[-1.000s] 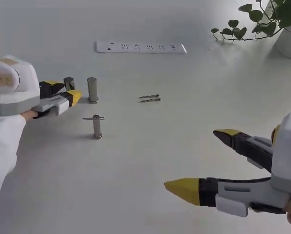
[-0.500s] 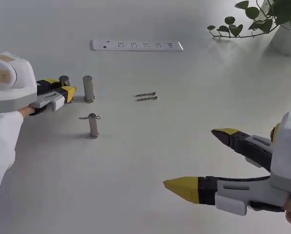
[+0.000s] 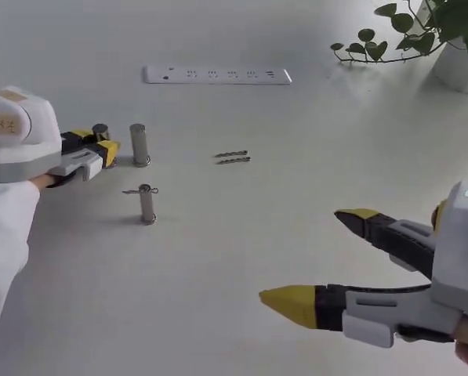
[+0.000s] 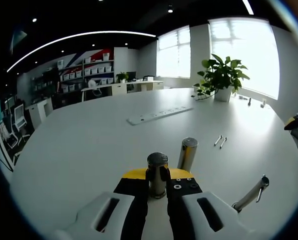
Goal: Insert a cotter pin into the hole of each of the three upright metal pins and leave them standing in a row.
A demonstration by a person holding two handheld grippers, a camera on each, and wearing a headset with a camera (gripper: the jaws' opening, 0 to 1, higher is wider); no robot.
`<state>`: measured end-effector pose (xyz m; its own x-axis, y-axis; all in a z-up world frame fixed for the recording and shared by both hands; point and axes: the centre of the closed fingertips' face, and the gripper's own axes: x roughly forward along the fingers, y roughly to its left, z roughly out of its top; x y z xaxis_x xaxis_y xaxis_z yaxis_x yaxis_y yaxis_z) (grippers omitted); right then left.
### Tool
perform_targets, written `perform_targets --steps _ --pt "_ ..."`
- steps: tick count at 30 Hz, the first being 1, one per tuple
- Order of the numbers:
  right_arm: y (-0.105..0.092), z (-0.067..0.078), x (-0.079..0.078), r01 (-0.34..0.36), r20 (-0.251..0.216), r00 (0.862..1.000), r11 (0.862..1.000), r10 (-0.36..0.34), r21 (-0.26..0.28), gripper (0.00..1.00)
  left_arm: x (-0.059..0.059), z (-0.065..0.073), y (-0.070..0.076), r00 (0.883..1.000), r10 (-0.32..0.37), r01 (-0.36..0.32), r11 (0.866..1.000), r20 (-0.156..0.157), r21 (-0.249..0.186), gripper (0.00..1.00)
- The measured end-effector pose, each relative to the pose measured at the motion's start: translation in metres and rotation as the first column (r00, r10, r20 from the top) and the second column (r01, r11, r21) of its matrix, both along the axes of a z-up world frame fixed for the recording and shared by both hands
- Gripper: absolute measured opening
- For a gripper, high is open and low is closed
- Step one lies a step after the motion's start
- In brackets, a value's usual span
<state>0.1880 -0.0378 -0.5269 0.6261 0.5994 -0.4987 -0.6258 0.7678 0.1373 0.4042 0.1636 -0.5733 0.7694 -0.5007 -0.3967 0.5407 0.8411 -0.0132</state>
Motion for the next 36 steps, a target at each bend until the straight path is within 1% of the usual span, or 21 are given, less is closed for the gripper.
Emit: perform_targets --steps 2,4,5,8,9,10,13,15,16,18,19,20,21,22,23,24,26,29,32,35,36 --pt "0.000 0.001 0.000 -0.001 0.002 1.000 1.000 0.001 0.001 0.93 -0.001 0.000 0.000 1.000 0.003 -0.003 1.000 0.002 0.011 0.11" --pt "0.000 0.001 0.001 -0.002 0.003 1.000 1.000 0.002 0.002 0.93 -0.002 0.001 0.003 1.000 0.016 -0.016 1.000 -0.009 -0.002 0.10" --pt "0.000 0.001 0.001 -0.002 0.003 1.000 1.000 0.002 0.002 0.93 -0.002 0.003 0.004 1.000 0.016 -0.016 1.000 -0.005 -0.005 0.10" --pt "0.001 0.001 0.000 -0.007 0.002 1.000 1.000 0.007 -0.001 0.92 -0.001 0.017 0.007 1.000 0.025 -0.024 0.999 0.014 -0.028 0.10" --pt "0.001 0.001 0.000 -0.007 0.002 1.000 1.000 0.007 -0.002 0.92 -0.002 0.019 0.008 1.000 0.027 -0.027 0.999 0.015 -0.031 0.10" --pt "0.001 0.001 0.000 -0.007 0.003 1.000 1.000 0.007 -0.003 0.92 -0.002 0.026 0.009 0.999 0.028 -0.027 0.999 0.023 -0.039 0.10" --pt "0.003 0.003 0.001 -0.009 0.008 1.000 1.000 0.009 0.004 0.91 -0.008 0.041 0.015 0.998 0.028 -0.027 0.999 0.052 -0.018 0.10" --pt "0.004 0.003 0.001 -0.010 0.010 1.000 1.000 0.010 0.002 0.90 -0.012 0.046 0.019 0.998 0.027 -0.026 1.000 0.055 -0.012 0.11" --pt "0.004 0.003 0.001 -0.012 0.009 1.000 1.000 0.012 -0.001 0.89 -0.015 0.050 0.022 0.998 0.030 -0.030 0.999 0.050 -0.013 0.11" --pt "0.006 0.003 0.000 -0.014 0.010 1.000 1.000 0.014 0.002 0.89 -0.021 0.056 0.026 0.998 0.036 -0.035 0.999 0.055 -0.012 0.11" --pt "0.007 0.003 0.000 -0.016 0.011 1.000 1.000 0.016 0.006 0.89 -0.022 0.057 0.026 0.998 0.037 -0.036 0.999 0.055 -0.013 0.11" --pt "0.007 0.003 -0.001 -0.017 0.011 1.000 1.000 0.017 0.008 0.89 -0.025 0.062 0.028 0.998 0.040 -0.038 0.999 0.057 -0.029 0.11" --pt "0.007 0.003 -0.001 -0.018 0.011 1.000 1.000 0.018 0.009 0.89 -0.028 0.065 0.028 0.998 0.036 -0.034 0.999 0.059 -0.031 0.11" --pt "0.007 0.002 -0.002 -0.020 0.008 1.000 1.000 0.020 0.011 0.89 -0.031 0.070 0.028 0.997 0.026 -0.025 0.999 0.069 -0.022 0.11" --pt "0.007 0.002 -0.002 -0.019 0.007 1.000 1.000 0.019 0.012 0.89 -0.033 0.073 0.029 0.997 0.027 -0.025 0.999 0.070 -0.022 0.11" --pt "0.006 0.002 -0.002 -0.018 0.007 1.000 1.000 0.018 0.014 0.89 -0.037 0.078 0.029 0.997 0.025 -0.023 0.999 0.075 -0.030 0.11" --pt "0.005 0.002 -0.002 -0.015 0.006 1.000 1.000 0.015 0.021 0.89 -0.043 0.087 0.029 0.997 0.032 -0.028 0.998 0.072 -0.057 0.11" --pt "0.004 0.003 -0.002 -0.015 0.011 1.000 1.000 0.015 0.025 0.89 -0.053 0.096 0.027 0.997 0.030 -0.026 0.998 0.074 -0.061 0.11" --pt "0.004 0.004 -0.003 -0.016 0.014 1.000 0.999 0.015 0.031 0.89 -0.062 0.107 0.022 0.996 0.011 -0.006 0.998 0.088 -0.056 0.11" --pt "0.005 0.004 -0.003 -0.014 0.012 1.000 0.999 0.013 0.042 0.90 -0.069 0.112 0.018 0.996 0.001 0.004 0.998 0.088 -0.062 0.11" --pt "0.005 0.005 -0.004 -0.013 0.014 1.000 0.999 0.013 0.045 0.91 -0.077 0.115 0.014 0.996 -0.006 0.012 0.998 0.087 -0.065 0.11"
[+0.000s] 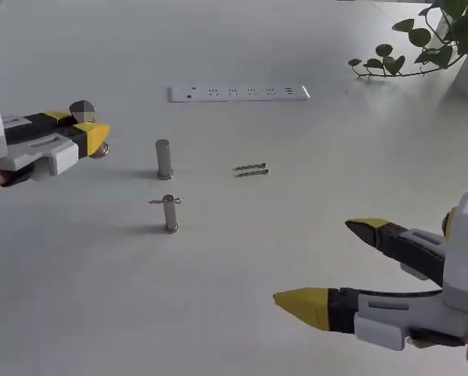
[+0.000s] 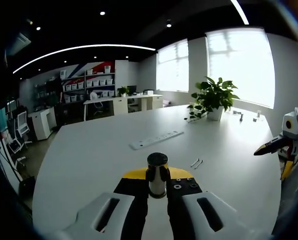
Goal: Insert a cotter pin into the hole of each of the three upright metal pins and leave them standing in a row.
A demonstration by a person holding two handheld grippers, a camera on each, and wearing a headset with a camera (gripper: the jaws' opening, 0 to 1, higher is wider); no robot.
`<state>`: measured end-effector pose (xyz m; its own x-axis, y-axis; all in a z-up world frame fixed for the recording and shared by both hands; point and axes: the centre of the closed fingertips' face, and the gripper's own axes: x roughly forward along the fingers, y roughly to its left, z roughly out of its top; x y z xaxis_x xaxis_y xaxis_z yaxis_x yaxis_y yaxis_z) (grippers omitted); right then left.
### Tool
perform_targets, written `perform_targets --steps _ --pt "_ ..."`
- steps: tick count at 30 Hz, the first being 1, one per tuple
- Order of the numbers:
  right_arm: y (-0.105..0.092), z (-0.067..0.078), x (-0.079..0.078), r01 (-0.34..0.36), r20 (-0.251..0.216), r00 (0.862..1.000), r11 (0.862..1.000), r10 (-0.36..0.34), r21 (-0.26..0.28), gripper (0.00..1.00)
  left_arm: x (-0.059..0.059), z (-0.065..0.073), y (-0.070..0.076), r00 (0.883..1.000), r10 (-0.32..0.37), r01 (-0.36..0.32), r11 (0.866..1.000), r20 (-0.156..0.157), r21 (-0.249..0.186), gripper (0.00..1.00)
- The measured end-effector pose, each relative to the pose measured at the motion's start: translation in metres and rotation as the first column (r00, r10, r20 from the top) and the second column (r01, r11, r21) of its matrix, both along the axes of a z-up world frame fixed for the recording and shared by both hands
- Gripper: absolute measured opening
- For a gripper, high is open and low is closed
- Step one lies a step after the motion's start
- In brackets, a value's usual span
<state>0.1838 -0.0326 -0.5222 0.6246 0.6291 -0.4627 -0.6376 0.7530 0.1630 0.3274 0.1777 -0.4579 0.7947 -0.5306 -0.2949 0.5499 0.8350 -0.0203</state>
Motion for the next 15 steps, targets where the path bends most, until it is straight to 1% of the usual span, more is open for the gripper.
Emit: perform_targets --steps 1,3,5,7,8,9,10,12,13,15 --pt "0.000 0.000 0.000 0.002 0.003 1.000 1.000 -0.002 0.001 0.92 -0.004 0.001 -0.002 1.000 -0.007 0.007 1.000 -0.001 0.001 0.11" --pt "0.002 0.001 -0.002 -0.002 0.002 1.000 1.000 0.002 0.009 0.92 -0.013 0.003 -0.008 1.000 -0.016 0.016 1.000 -0.013 -0.018 0.11" --pt "0.002 0.002 -0.002 0.001 0.005 1.000 1.000 -0.001 0.016 0.93 -0.022 0.004 -0.014 1.000 -0.022 0.022 1.000 -0.019 -0.019 0.11" --pt "0.003 0.004 -0.003 -0.003 0.005 1.000 1.000 0.002 0.025 0.93 -0.031 0.006 -0.020 0.999 -0.030 0.030 0.999 -0.019 -0.022 0.11" --pt "0.003 0.004 -0.003 -0.002 0.005 1.000 1.000 0.001 0.030 0.94 -0.035 0.007 -0.025 0.999 -0.035 0.035 0.999 -0.022 -0.036 0.11" --pt "0.004 0.004 -0.003 -0.002 0.005 1.000 1.000 0.002 0.031 0.95 -0.037 0.008 -0.026 0.999 -0.039 0.038 0.998 -0.023 -0.040 0.11" --pt "0.004 0.005 -0.004 -0.006 0.006 1.000 0.999 0.006 0.033 0.94 -0.039 0.008 -0.032 0.998 -0.049 0.048 0.998 -0.025 -0.043 0.11" --pt "0.004 0.005 -0.004 -0.003 0.005 1.000 0.999 0.003 0.040 0.97 -0.046 0.009 -0.040 0.998 -0.060 0.059 0.998 -0.021 -0.037 0.11" --pt "0.004 0.005 -0.005 -0.004 0.004 1.000 0.999 0.003 0.042 0.97 -0.046 0.008 -0.039 0.998 -0.059 0.058 0.997 -0.024 -0.040 0.11" --pt "0.004 0.006 -0.005 -0.001 0.004 1.000 0.999 0.001 0.050 0.98 -0.050 0.007 -0.043 0.998 -0.065 0.063 0.997 -0.028 -0.054 0.11"
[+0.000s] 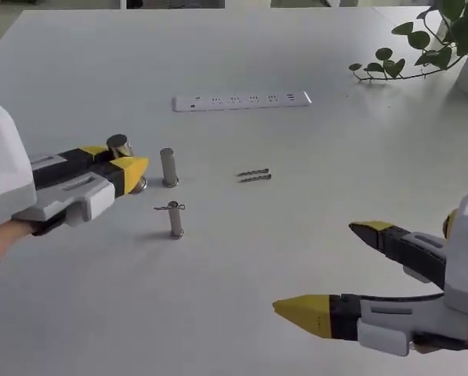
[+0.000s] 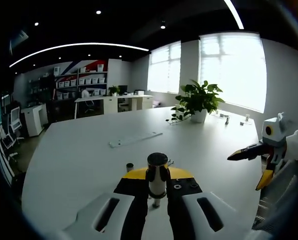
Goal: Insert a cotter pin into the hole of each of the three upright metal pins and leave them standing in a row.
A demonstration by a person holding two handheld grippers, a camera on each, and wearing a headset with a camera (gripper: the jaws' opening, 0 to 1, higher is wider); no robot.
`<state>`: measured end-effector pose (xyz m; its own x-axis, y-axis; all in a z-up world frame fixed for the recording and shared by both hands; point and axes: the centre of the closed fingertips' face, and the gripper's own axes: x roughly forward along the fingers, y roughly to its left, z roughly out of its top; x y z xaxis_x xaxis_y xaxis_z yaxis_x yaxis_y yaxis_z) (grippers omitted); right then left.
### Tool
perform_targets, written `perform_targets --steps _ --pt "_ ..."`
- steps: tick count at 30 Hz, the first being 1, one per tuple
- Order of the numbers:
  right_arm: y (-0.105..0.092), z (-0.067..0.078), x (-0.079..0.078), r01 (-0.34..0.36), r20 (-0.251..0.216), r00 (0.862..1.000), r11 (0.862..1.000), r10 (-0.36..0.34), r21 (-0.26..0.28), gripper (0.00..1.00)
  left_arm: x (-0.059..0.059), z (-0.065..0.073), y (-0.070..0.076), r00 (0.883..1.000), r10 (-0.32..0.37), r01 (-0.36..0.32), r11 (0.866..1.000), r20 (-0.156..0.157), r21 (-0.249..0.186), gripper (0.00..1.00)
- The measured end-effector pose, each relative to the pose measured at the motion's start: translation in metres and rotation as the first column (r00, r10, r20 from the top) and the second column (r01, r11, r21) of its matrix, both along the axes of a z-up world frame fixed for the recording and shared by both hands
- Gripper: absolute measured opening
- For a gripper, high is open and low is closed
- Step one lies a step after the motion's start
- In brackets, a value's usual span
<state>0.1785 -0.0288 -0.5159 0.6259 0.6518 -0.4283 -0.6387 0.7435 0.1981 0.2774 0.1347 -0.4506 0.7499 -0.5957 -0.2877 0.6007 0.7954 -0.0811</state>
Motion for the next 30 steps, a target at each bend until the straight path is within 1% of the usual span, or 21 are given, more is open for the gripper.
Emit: perform_targets --steps 1,4,7,10,12,14,15,16,17,22,26,28,30 --pt "-0.001 0.001 0.000 0.004 0.004 1.000 1.000 -0.004 0.002 0.98 -0.002 -0.001 -0.003 1.000 -0.006 0.006 1.000 -0.006 -0.007 0.11" --pt "-0.003 0.003 -0.001 0.012 0.009 1.000 1.000 -0.012 0.009 0.98 -0.006 -0.006 -0.008 1.000 -0.005 0.005 1.000 -0.014 -0.006 0.11" --pt "-0.006 0.004 -0.002 0.018 0.014 1.000 1.000 -0.019 0.010 0.98 -0.009 -0.012 -0.012 1.000 0.004 -0.005 1.000 -0.028 -0.022 0.11" --pt "-0.008 0.005 -0.004 0.024 0.018 1.000 1.000 -0.024 0.010 0.98 -0.013 -0.021 -0.017 0.999 0.008 -0.008 1.000 -0.036 -0.015 0.11" --pt "-0.009 0.005 -0.004 0.028 0.018 0.999 1.000 -0.028 0.013 0.98 -0.015 -0.027 -0.021 0.999 0.008 -0.008 1.000 -0.034 -0.007 0.11" --pt "-0.010 0.005 -0.005 0.031 0.018 0.999 0.999 -0.032 0.016 0.98 -0.016 -0.034 -0.023 0.999 0.015 -0.015 1.000 -0.039 -0.005 0.11" --pt "-0.011 0.005 -0.005 0.032 0.016 0.999 0.999 -0.033 0.016 0.98 -0.017 -0.038 -0.025 0.999 0.022 -0.023 1.000 -0.046 -0.009 0.11" --pt "-0.011 0.004 -0.005 0.033 0.016 0.999 0.999 -0.033 0.015 0.98 -0.017 -0.040 -0.026 0.999 0.024 -0.025 1.000 -0.047 -0.013 0.11" --pt "-0.012 0.005 -0.006 0.034 0.017 0.999 0.999 -0.034 0.013 0.98 -0.019 -0.045 -0.029 0.998 0.034 -0.035 0.999 -0.059 -0.026 0.11" --pt "-0.017 0.004 -0.007 0.050 0.018 0.999 0.999 -0.050 0.013 0.98 -0.023 -0.059 -0.040 0.997 0.049 -0.050 0.999 -0.067 -0.017 0.11" --pt "-0.020 0.004 -0.007 0.054 0.015 0.998 0.998 -0.055 0.011 0.98 -0.025 -0.066 -0.046 0.995 0.075 -0.076 0.997 -0.062 -0.010 0.11" --pt "-0.020 0.004 -0.007 0.056 0.014 0.998 0.998 -0.056 0.012 0.98 -0.025 -0.069 -0.050 0.994 0.080 -0.081 0.997 -0.067 -0.012 0.11" --pt "-0.021 0.004 -0.007 0.058 0.016 0.998 0.998 -0.058 0.014 0.98 -0.026 -0.074 -0.053 0.995 0.076 -0.076 0.997 -0.062 0.002 0.11"
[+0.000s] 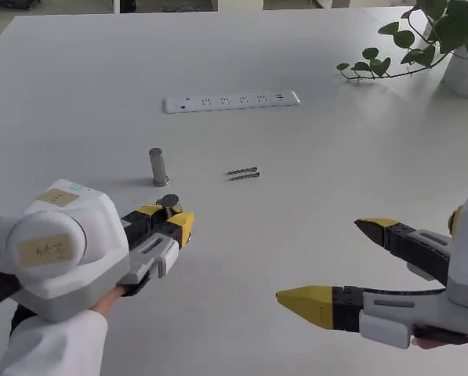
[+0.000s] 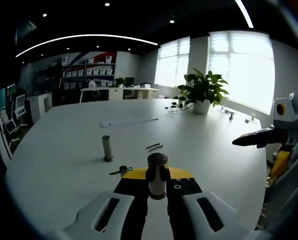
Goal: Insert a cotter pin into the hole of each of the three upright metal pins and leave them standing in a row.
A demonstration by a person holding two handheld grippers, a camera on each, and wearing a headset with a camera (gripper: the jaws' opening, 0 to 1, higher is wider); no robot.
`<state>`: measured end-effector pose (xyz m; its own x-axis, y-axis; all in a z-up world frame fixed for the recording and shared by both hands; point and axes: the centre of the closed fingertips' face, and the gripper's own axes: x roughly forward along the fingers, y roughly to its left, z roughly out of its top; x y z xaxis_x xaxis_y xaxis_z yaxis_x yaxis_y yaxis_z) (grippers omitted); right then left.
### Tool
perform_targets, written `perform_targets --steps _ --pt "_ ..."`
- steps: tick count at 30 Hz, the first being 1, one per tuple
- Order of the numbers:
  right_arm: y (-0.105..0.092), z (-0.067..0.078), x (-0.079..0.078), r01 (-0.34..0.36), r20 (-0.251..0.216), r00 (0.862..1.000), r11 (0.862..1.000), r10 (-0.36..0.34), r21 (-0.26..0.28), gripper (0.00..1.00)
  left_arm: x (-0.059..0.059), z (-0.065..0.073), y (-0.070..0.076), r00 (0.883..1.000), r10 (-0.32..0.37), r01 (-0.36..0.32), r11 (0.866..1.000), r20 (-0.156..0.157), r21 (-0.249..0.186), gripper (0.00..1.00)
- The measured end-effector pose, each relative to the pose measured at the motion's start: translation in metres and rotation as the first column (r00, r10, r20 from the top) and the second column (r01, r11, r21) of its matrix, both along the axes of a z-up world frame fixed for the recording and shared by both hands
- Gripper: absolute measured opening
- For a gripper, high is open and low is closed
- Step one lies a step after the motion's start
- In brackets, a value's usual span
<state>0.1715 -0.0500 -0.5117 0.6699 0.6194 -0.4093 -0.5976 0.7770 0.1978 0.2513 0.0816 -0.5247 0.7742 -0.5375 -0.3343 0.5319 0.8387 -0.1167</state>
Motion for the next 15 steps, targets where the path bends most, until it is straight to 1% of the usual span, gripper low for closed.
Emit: perform_targets --steps 4,5,6,8,9,11,13,15 --pt "-0.001 0.001 0.000 0.000 0.001 1.000 1.000 0.000 0.001 0.98 -0.002 -0.010 -0.003 1.000 0.006 -0.006 1.000 -0.014 0.003 0.11" --pt "-0.001 0.001 0.000 -0.002 0.001 1.000 1.000 0.002 0.000 0.98 -0.003 -0.015 -0.004 1.000 0.008 -0.008 1.000 -0.028 0.001 0.11" --pt "-0.002 0.000 -0.001 -0.002 0.000 1.000 1.000 0.002 -0.002 0.98 -0.003 -0.017 -0.005 0.999 0.009 -0.009 1.000 -0.034 0.000 0.11" --pt "-0.002 0.000 -0.001 -0.002 -0.001 1.000 1.000 0.002 -0.004 0.98 -0.004 -0.021 -0.005 0.999 0.009 -0.009 1.000 -0.036 0.003 0.11" --pt "-0.002 0.000 -0.001 -0.003 -0.002 1.000 1.000 0.003 -0.003 0.98 -0.005 -0.025 -0.006 0.999 0.014 -0.014 1.000 -0.048 0.005 0.11" --pt "-0.002 0.000 -0.002 -0.004 -0.004 1.000 1.000 0.004 -0.003 0.98 -0.006 -0.032 -0.007 0.999 0.002 -0.001 0.999 -0.047 0.036 0.11" --pt "-0.002 0.000 -0.002 -0.007 -0.005 1.000 1.000 0.007 -0.005 0.98 -0.007 -0.036 -0.008 0.998 0.000 0.002 1.000 -0.061 0.030 0.11" --pt "-0.001 0.000 -0.002 -0.009 -0.006 1.000 1.000 0.009 -0.005 0.98 -0.007 -0.040 -0.009 0.998 -0.001 0.003 1.000 -0.065 0.029 0.11"
